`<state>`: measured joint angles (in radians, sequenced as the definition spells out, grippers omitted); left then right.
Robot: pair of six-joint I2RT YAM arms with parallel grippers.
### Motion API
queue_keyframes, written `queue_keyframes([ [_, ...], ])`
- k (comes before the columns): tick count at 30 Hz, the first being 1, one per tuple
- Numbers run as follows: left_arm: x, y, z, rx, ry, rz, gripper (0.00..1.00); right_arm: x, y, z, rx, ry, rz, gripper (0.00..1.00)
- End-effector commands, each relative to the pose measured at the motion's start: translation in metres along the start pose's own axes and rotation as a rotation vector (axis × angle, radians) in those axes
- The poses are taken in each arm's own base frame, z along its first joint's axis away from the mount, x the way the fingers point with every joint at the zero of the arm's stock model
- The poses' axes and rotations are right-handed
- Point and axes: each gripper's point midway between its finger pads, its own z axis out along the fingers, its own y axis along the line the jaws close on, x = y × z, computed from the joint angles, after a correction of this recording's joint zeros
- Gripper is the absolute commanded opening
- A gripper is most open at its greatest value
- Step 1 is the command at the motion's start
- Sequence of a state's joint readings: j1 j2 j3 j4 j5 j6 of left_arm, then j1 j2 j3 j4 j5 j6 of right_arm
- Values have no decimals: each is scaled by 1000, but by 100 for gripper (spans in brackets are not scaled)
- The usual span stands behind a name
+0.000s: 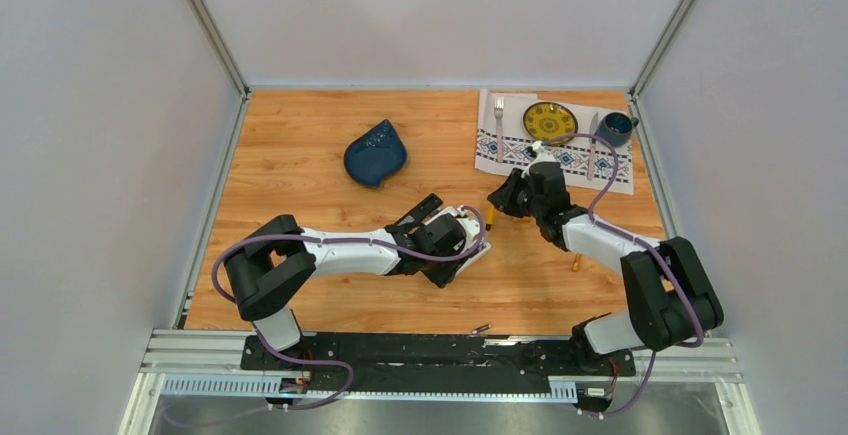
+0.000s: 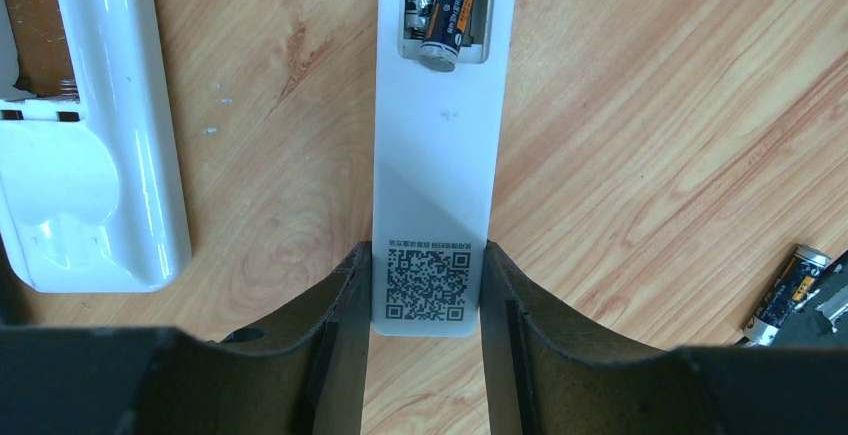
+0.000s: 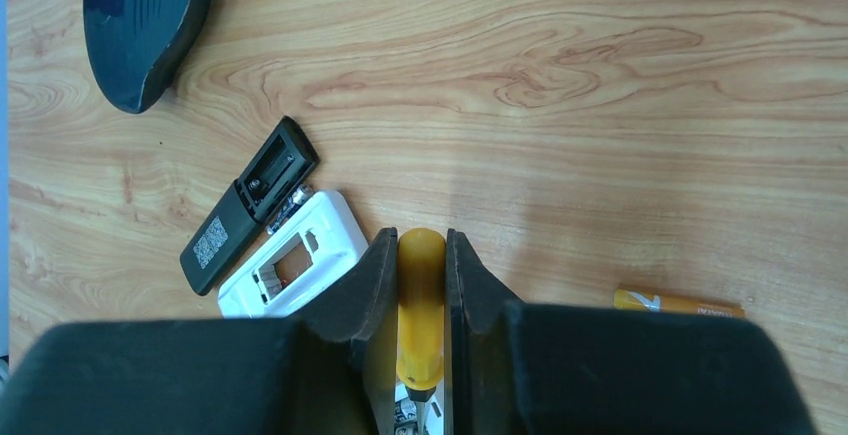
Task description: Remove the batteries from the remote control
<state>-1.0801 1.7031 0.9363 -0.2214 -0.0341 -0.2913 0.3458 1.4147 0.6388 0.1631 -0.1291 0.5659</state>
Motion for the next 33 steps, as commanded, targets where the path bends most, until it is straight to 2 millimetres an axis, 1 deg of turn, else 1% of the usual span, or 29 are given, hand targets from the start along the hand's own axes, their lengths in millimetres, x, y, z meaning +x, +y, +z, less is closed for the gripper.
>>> queue_keyframes([
  [1,60,2,12,-2,197,-22,0,5,4,8,-6,12,-60,0],
  [4,60,2,12,1,198,-21,0,15,17,10,-37,38,-69,0],
  [8,59,2,12,-1,199,-19,0,21,36,9,-99,58,-40,0],
  [12,57,0,12,4,200,-16,0,19,55,2,-179,56,13,0],
  [17,57,0,13,7,201,-15,0,9,76,-11,-241,40,28,0],
  [21,57,-1,14,9,205,-14,0,13,87,-17,-278,59,33,0],
  [24,57,-1,14,11,202,-17,0,16,94,-20,-306,75,48,0],
  [27,56,-2,15,13,200,-20,0,17,95,-22,-314,72,57,0],
  [31,58,-1,14,13,201,-20,0,15,92,-24,-317,45,50,0],
  [33,59,0,14,9,202,-21,0,15,83,-23,-301,21,74,0],
])
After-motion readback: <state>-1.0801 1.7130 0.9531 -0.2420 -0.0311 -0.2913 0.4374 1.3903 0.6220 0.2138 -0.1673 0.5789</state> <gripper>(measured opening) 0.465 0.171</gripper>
